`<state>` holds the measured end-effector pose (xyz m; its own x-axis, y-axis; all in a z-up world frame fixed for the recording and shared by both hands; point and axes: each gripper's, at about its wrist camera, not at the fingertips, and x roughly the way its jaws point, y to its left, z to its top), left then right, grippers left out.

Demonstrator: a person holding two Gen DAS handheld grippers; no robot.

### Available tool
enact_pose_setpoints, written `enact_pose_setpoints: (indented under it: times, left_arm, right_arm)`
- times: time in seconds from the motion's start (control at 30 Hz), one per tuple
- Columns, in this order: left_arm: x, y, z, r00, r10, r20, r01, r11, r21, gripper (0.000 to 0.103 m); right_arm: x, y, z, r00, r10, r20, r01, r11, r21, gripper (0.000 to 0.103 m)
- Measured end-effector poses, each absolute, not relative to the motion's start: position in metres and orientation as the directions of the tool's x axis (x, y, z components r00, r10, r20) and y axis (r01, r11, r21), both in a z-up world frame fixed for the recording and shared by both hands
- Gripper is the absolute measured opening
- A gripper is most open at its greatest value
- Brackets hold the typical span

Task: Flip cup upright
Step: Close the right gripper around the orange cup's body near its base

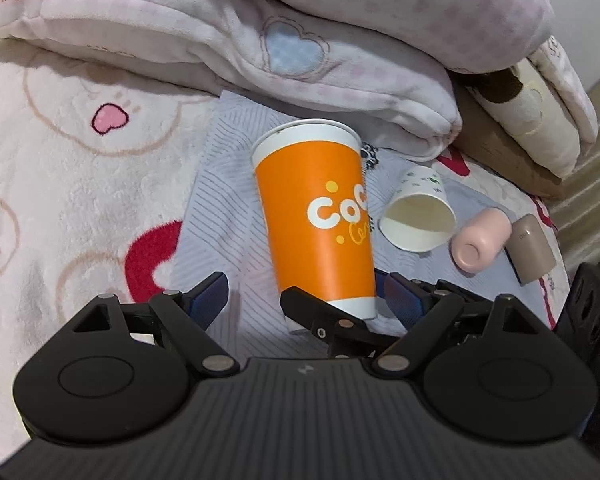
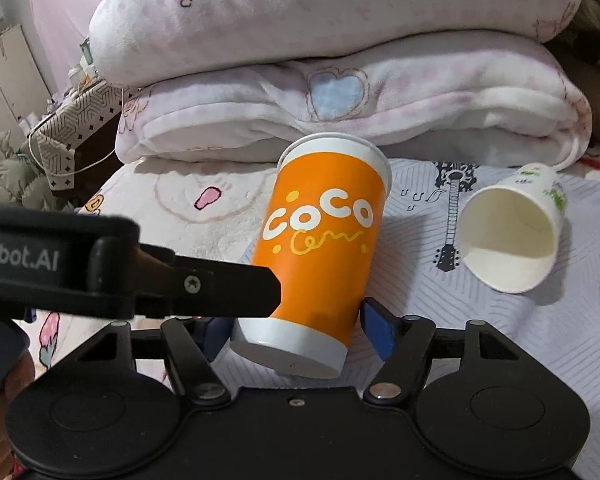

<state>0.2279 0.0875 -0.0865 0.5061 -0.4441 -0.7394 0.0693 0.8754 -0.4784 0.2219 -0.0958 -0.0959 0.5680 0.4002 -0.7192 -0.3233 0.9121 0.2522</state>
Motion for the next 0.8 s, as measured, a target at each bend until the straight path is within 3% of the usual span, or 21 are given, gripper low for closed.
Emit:
enact_pose_setpoints:
  times: [0.33, 0.8]
  left_arm:
    - [0.208, 0.072, -0.085, 0.439, -0.533, -0.723, 0.093, 0.827, -0.554, 0.085]
    - [0.166, 0.017, -0.068, 0.339, -0.629, -0.700, 0.156, 0.771, -0.618, 0.085]
  right_arm:
    - [0.193, -0.112, -0.077, 0.535, 0.372, -0.759, -0.334, 0.918, 0.215, 0.073]
    - [0.130, -0.159, -0.046, 0.564, 0.273, -0.780, -0.391, 0.919, 0.040, 0.071]
